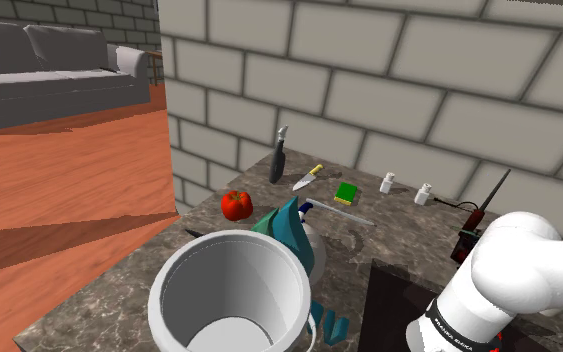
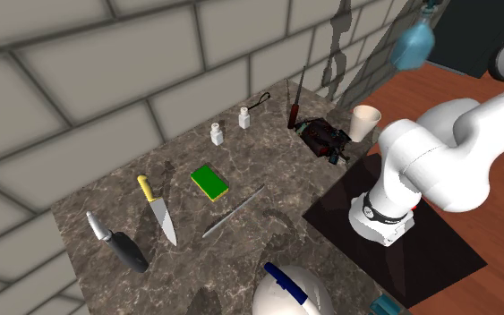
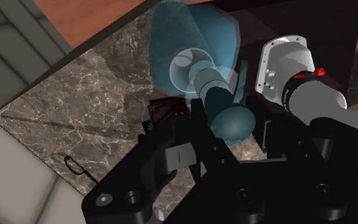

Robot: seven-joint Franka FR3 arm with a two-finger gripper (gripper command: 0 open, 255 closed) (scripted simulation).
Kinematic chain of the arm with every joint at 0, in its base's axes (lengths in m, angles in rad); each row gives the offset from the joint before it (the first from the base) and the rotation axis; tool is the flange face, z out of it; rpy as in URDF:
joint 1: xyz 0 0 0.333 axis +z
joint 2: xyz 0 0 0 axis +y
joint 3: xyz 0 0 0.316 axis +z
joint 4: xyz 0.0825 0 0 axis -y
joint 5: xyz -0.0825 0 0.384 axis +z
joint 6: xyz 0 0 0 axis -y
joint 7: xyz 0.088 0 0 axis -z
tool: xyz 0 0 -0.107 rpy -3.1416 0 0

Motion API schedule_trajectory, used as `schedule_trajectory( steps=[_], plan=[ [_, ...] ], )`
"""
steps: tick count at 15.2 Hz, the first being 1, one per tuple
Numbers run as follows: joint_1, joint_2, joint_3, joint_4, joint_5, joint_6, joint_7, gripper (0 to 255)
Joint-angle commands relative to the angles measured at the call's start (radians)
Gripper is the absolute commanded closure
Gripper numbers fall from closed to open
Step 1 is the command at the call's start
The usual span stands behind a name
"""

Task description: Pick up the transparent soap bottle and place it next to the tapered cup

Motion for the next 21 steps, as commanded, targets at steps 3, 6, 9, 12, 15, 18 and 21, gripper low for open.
schedule_trajectory(
  steps=[3,6,9,12,15,18,21],
  plan=[
    [-0.013,-0.037,-0.015,-0.030,-0.036,0.018,-0.030,255],
    [-0.034,-0.078,-0.015,-0.095,-0.036,0.039,-0.008,255],
    [-0.052,-0.118,-0.017,-0.156,-0.039,0.059,0.010,255],
    [-0.069,-0.155,-0.022,-0.213,-0.044,0.078,0.026,255],
    [-0.086,-0.192,-0.029,-0.267,-0.050,0.097,0.039,255],
    [-0.102,-0.226,-0.037,-0.318,-0.059,0.116,0.051,255],
    [-0.117,-0.260,-0.047,-0.367,-0.069,0.133,0.061,255]
  ],
)
